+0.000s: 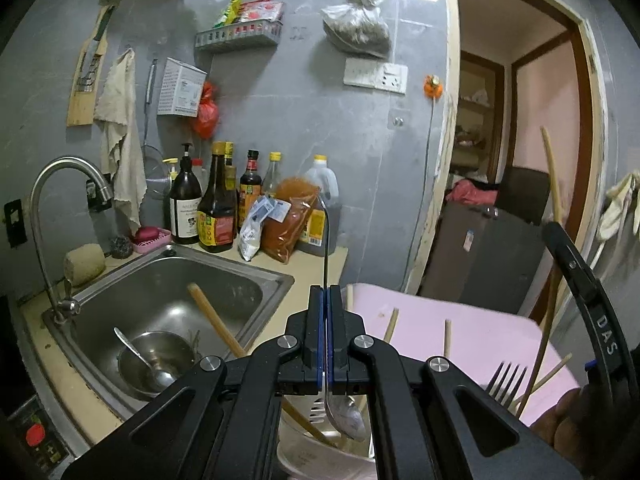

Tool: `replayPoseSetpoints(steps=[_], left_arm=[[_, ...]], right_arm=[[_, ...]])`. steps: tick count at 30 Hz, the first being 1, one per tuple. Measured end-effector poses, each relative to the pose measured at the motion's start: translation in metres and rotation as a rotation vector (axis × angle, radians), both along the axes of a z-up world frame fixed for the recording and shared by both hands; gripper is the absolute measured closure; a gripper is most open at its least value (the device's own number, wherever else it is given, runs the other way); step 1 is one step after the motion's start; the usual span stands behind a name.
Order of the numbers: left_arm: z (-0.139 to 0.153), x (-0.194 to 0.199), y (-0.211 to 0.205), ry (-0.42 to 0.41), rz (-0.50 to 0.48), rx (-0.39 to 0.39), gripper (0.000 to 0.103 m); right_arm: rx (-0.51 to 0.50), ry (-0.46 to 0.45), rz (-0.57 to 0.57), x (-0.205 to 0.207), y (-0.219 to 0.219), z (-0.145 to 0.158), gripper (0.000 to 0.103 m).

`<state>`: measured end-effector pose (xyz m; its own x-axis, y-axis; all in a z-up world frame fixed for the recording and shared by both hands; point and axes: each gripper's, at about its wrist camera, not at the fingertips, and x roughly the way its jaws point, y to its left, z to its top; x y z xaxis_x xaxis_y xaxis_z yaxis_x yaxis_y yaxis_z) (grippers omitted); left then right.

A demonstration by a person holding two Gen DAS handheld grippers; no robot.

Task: Organize utensils
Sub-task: 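Lift the spoon with left tool while right tool lifts the chopstick toward the holder, then lower spoon and chopstick into the white holder and open both tools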

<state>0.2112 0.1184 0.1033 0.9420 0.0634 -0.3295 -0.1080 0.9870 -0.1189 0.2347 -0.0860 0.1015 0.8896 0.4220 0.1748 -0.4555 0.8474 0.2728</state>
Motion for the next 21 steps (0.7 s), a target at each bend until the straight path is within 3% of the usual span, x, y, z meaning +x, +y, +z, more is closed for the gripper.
replayPoseSetpoints(steps=[7,14,21], left_arm=[[-0.020,0.004,-0.001,0.010,0.004,-0.009,0.103],[-0.019,0.003,0.004,0.008,0.006,-0.049,0.103],[-0.019,0.001,-0.001,-0.002,0.005,-0.039,0.103]], right_arm=[[-0.039,-0.009,-0.028,0.001,0.007,-0.011,0.098],[0.013,-0.018,-0.027,0.000,0.001,0.000,0.098],[-0.027,-0.012,-0.096,0.004,0.014,-0.006,0.098]])
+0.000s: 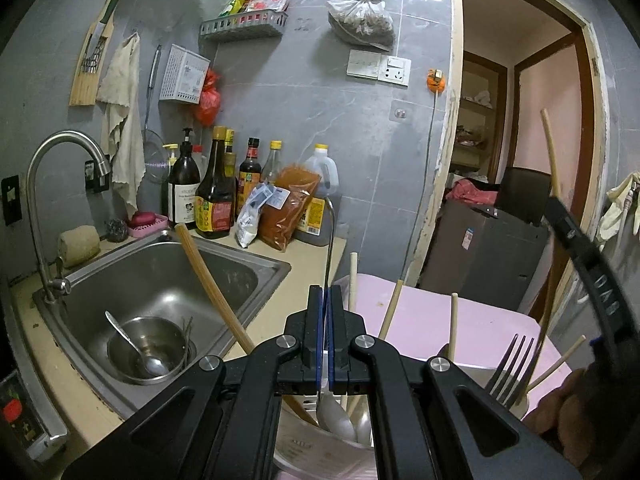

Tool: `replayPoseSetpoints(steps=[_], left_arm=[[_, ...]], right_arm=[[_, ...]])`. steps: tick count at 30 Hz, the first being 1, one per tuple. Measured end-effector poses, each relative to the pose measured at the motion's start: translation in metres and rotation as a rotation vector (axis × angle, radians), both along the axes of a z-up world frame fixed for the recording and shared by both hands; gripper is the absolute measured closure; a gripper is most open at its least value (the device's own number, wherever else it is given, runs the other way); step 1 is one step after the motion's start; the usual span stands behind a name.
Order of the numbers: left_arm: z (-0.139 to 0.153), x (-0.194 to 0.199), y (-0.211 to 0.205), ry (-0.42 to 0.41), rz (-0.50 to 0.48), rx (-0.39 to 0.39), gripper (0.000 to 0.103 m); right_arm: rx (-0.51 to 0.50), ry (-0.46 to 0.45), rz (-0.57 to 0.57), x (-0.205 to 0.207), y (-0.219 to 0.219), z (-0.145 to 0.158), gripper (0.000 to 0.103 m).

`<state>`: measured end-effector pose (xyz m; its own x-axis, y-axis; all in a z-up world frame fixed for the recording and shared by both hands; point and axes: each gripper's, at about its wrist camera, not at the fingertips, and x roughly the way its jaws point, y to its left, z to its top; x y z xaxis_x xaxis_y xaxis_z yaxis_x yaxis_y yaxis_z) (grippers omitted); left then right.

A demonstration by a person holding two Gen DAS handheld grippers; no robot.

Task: Organize utensils
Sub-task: 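Lower spoon and chopstick into the white holder and open both tools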

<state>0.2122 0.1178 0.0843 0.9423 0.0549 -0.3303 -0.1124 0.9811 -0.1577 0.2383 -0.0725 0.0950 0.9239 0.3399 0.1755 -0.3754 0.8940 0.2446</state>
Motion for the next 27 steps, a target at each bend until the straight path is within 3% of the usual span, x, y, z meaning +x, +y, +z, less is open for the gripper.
replayPoseSetpoints(steps=[9,15,25,27], left_arm=[[0.000,0.000,-0.001,-0.005,-0.012,0.009,0.103],[-0.004,0.004,-0.009,0.029,-0.088,0.073,0.102],[-0.009,0.001,-0.016,0.058,-0.164,0.012,0.098],[-0.007,-0.002,-0.017,0.047,-0.168,-0.001,0.086]], right_arm=[[-0.036,0.028,-0.005,-0.002,0.003,-0.013,0.098],[-0.080,0.093,0.049,-0.009,-0.002,-0.019,0.098],[-0.138,0.165,0.123,-0.021,-0.009,-0.021,0.095],[-0.140,0.166,0.124,-0.023,-0.011,-0.021,0.092]])
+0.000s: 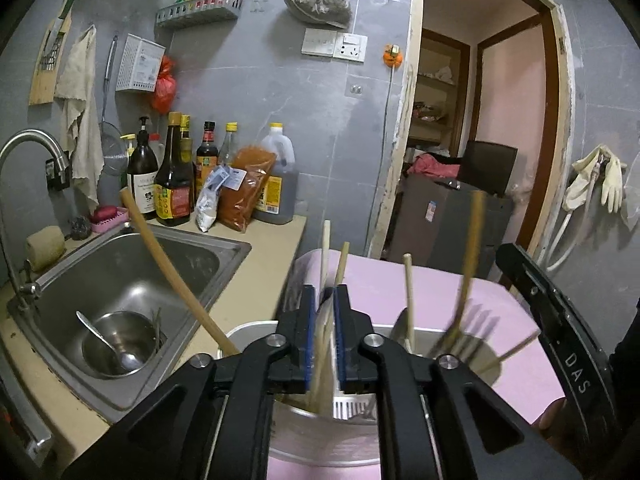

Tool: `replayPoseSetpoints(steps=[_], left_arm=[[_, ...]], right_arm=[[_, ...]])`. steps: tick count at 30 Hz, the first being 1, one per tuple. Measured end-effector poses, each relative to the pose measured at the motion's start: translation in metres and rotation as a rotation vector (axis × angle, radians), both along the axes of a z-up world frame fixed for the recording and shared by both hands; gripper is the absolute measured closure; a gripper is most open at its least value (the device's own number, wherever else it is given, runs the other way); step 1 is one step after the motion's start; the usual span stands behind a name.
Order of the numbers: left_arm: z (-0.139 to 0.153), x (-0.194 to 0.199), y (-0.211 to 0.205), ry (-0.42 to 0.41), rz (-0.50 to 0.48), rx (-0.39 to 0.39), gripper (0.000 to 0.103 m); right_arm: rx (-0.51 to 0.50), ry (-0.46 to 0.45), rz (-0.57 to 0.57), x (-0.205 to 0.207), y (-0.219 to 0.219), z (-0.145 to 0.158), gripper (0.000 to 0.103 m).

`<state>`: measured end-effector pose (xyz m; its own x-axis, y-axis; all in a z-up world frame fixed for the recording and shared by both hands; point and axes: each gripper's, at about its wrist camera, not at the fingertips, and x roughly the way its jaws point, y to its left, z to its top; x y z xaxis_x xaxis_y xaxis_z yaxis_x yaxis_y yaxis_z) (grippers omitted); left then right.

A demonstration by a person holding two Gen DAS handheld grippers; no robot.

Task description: Organize utensils

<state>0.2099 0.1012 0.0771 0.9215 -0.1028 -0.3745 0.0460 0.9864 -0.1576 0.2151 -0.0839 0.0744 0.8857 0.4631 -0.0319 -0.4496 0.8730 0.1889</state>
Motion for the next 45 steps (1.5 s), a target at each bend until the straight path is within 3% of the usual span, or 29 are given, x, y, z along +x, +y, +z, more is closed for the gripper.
replayPoseSetpoints(steps=[2,8,11,18,24,31,36,45], left_arm=[[0.004,-0.006,0.001,-0.021,0.008,-0.020,0.071],[0.016,-0.018,0.001,-0.065,0.035,-0.035,0.068],[0.021,-0.025,-0.002,-0.082,0.036,-0.035,0.056],[0.023,-0.043,-0.017,-0.096,0.006,-0.022,0.047],[0.018,-0.067,-0.032,-0.110,-0.023,-0.020,0.025],[0.008,-0.097,-0.051,-0.097,-0.050,0.018,0.010],[-0.003,-0.119,-0.061,-0.111,-0.011,0.061,0.004],[-0.014,-0.157,-0.065,-0.134,0.022,0.062,0.002]], right_arm=[[0.000,-0.006,0.001,-0.003,-0.004,0.001,0.085],[-0.008,-0.024,0.000,-0.014,-0.014,0.007,0.078],[-0.023,-0.043,-0.006,-0.021,-0.022,0.011,0.063],[-0.074,-0.056,-0.038,-0.044,-0.048,0.016,0.039],[-0.119,0.009,-0.086,-0.067,-0.078,0.022,0.026],[-0.123,0.085,-0.153,-0.104,-0.111,0.020,0.004],[-0.140,0.119,-0.217,-0.127,-0.127,0.014,0.000],[-0.180,0.153,-0.289,-0.161,-0.134,0.004,0.000]])
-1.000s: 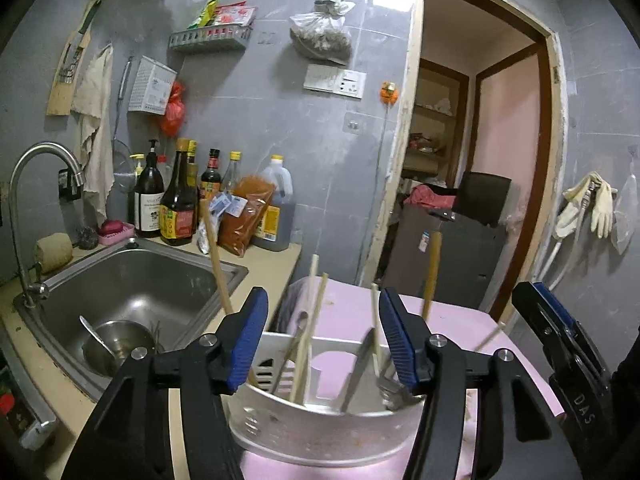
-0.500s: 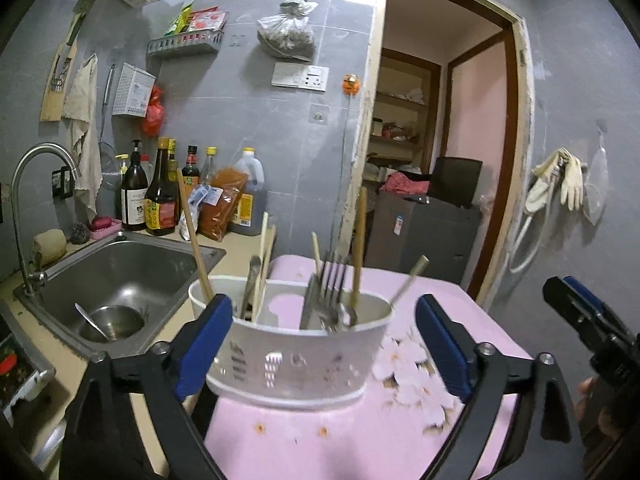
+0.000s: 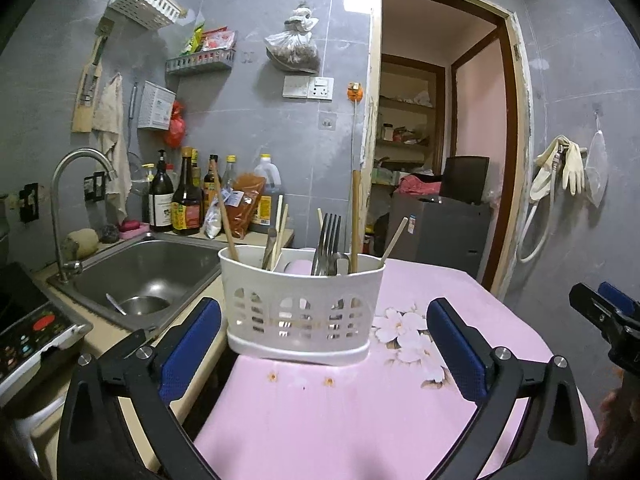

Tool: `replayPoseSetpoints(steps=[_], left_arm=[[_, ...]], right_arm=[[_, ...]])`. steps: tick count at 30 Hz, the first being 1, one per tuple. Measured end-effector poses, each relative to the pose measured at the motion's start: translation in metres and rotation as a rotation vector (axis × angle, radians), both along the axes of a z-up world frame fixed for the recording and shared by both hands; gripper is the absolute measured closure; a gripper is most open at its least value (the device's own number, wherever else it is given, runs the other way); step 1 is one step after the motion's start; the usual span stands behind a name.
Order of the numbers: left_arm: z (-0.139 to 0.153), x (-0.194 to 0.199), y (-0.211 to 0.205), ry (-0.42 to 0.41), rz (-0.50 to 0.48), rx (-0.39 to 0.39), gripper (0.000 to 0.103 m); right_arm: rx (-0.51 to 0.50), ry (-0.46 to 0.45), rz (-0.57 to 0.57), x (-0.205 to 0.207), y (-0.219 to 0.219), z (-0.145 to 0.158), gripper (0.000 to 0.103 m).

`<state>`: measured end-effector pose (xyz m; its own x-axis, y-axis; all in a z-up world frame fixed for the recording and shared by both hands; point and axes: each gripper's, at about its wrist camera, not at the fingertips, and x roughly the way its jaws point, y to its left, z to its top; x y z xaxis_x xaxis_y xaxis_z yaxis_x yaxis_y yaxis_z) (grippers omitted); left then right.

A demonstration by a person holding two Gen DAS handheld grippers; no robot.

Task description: Organize utensils

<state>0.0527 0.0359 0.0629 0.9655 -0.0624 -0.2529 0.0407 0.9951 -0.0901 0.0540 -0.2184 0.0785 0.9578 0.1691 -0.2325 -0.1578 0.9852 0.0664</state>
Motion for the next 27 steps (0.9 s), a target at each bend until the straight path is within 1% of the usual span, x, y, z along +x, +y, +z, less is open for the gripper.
replayPoseSetpoints(steps=[4,12,27], left_arm=[[-0.002,-0.012,-0.003,-0.007,0.008,0.007,0.002],[-0.006,-0.026,-0.005,-0.026,0.030,0.031,0.002],[-0.010,-0.028,-0.008,-0.020,0.020,0.042,0.002]], right_arm=[[-0.014,-0.009,-0.034,-0.015,0.000,-0.003,0.000],[-0.059,-0.060,-0.123,-0.035,-0.001,-0.007,0.000],[-0.049,-0.048,-0.123,-0.035,-0.007,-0.009,0.000]])
